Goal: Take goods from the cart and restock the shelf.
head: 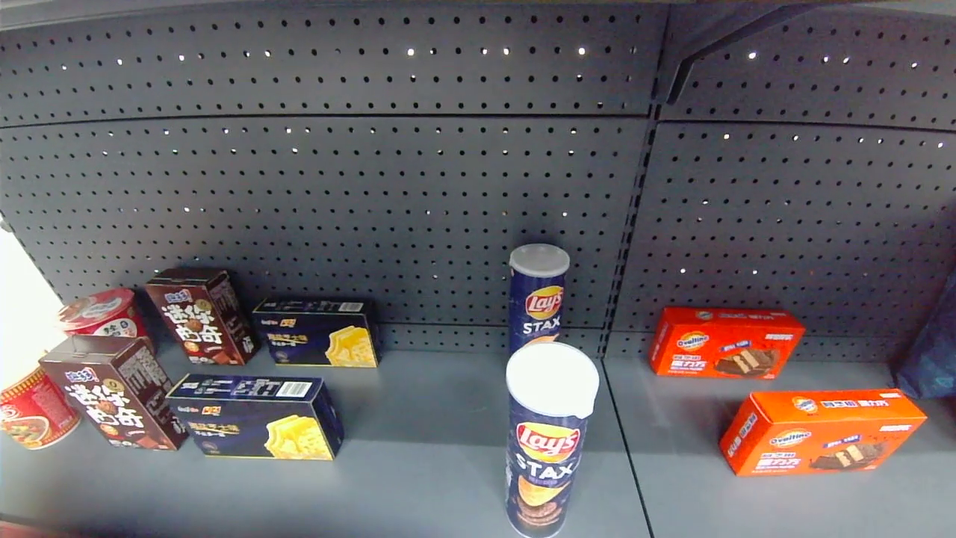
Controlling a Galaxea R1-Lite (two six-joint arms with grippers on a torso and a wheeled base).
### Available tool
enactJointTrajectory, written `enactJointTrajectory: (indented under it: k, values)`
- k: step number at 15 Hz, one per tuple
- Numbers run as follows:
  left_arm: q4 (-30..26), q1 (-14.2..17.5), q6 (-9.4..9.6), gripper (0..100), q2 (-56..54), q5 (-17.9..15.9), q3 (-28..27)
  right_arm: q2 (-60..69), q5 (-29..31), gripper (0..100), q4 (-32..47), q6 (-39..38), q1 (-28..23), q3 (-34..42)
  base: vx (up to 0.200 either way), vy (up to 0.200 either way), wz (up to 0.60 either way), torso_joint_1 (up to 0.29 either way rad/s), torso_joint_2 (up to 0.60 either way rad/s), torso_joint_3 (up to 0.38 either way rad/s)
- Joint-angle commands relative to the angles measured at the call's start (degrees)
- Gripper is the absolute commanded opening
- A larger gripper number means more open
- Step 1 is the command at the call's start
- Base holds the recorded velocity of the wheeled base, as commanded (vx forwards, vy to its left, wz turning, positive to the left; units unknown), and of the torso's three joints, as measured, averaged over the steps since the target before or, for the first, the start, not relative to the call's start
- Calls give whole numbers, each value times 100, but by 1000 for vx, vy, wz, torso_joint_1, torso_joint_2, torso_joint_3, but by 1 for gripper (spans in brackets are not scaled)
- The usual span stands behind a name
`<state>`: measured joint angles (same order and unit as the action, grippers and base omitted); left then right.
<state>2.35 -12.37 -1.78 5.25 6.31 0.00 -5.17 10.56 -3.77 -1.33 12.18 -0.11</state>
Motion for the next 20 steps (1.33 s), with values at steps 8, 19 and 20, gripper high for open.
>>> enactJointTrajectory:
  k: [8, 19, 20]
  values:
    - [-7, -2, 2, 100, 11, 1, 0, -10, -1, 100, -1, -43, 4, 2, -25, 0, 0, 0, 0, 0]
    - [-7, -2, 2, 100, 11, 1, 0, -10, -10, 100, -1, 19, 4, 2, 0, 0, -164, 2, 1, 0]
    - [-7, -2, 2, 100, 11, 1, 0, -10, -1, 100, -10, 71, 4, 2, 0, 0, 0, 0, 0, 0]
